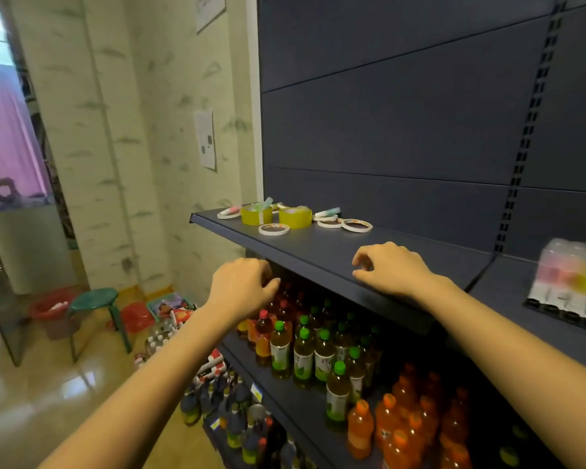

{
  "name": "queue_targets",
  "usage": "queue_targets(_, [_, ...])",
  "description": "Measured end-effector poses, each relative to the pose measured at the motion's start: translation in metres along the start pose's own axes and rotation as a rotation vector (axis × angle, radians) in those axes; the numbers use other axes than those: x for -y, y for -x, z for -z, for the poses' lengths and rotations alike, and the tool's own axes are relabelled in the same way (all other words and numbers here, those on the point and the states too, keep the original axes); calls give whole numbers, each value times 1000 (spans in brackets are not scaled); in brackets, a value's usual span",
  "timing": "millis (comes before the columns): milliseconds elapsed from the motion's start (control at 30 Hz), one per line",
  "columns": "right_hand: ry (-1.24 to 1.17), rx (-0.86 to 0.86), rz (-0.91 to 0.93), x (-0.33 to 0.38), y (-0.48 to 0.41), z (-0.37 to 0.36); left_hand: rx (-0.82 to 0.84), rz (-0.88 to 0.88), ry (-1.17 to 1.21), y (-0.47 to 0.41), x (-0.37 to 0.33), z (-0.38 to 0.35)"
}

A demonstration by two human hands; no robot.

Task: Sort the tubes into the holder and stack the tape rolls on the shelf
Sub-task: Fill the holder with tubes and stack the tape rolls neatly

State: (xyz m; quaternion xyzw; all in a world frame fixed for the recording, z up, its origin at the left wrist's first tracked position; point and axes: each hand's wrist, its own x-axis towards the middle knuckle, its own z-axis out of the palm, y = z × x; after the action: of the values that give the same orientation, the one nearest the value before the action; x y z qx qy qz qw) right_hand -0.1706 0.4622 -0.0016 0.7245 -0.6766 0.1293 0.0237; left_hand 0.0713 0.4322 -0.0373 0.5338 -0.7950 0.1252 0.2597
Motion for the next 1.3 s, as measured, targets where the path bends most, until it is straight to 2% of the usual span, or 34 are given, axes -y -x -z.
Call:
queue_targets(267, [50, -18, -70, -19, -116, -23, 46, -13, 10, -94, 42, -61])
queue_targets(467, [64, -37, -207, -46, -201, -28, 63, -28, -22, -167, 74, -97])
queue_targets(700, [70, -54, -498, -81, -259, -45, 74, 47, 11, -233, 111, -137])
queue_targets(833, [123, -3, -680, -97, -283, -57, 94, 72, 34, -270, 133, -158])
queue_targets(1100, [141, 99, -923, -105, -325, -72, 215, 1, 37, -319, 171, -191])
queue_targets(1300, [181, 53, -947, -103, -328, -68, 473, -142, 70, -341, 181, -208])
